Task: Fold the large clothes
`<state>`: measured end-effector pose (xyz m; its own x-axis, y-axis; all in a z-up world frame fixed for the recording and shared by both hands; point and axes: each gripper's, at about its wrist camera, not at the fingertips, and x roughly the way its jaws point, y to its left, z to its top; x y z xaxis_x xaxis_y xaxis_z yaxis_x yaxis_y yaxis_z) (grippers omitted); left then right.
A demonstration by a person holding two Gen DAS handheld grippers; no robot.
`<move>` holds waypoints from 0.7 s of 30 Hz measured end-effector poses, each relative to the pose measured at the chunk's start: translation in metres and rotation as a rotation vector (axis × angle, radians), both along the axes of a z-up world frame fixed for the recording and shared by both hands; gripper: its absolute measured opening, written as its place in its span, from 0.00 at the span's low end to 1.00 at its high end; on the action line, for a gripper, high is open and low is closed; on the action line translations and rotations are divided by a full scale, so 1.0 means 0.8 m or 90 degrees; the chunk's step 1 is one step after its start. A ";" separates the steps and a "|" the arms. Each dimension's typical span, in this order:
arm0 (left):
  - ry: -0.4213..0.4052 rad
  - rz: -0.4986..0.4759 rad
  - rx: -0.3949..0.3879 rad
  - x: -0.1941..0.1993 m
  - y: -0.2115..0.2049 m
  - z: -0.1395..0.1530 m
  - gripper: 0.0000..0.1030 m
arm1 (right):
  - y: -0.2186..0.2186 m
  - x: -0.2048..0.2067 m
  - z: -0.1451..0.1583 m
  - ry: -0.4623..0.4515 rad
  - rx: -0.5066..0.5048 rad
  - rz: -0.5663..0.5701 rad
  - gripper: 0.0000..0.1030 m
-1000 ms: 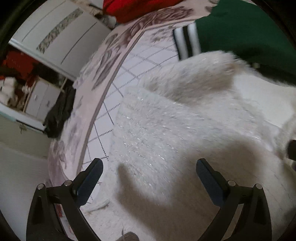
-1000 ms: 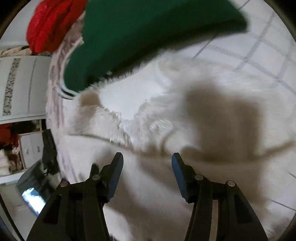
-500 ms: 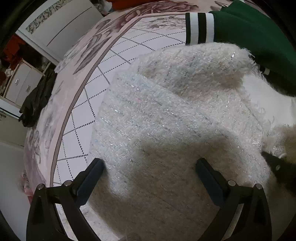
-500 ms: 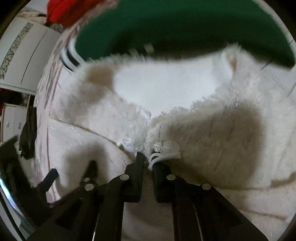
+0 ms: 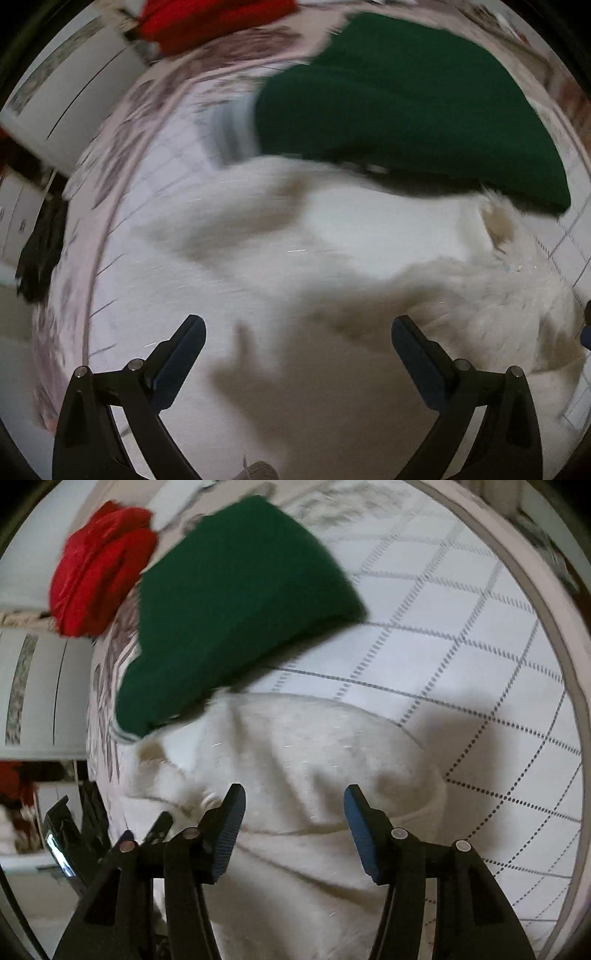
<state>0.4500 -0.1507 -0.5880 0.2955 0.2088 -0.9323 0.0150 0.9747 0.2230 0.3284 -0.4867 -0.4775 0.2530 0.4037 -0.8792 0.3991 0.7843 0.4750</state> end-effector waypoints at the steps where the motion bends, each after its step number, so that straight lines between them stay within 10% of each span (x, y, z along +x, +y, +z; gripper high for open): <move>1: 0.015 -0.017 0.021 0.006 -0.014 -0.015 1.00 | -0.009 -0.003 -0.005 0.004 0.018 0.003 0.51; 6: 0.031 -0.015 0.040 0.016 -0.017 -0.045 1.00 | 0.028 0.035 -0.062 0.051 0.064 0.127 0.20; 8: 0.032 -0.014 0.045 0.012 -0.014 -0.048 1.00 | 0.034 0.042 -0.087 0.078 -0.026 0.150 0.00; 14: 0.039 0.000 0.031 0.010 -0.003 -0.051 1.00 | 0.013 0.041 -0.067 0.042 -0.122 0.077 0.00; 21: 0.024 0.006 0.035 0.005 -0.003 -0.027 1.00 | 0.000 0.039 -0.052 0.071 -0.060 0.080 0.11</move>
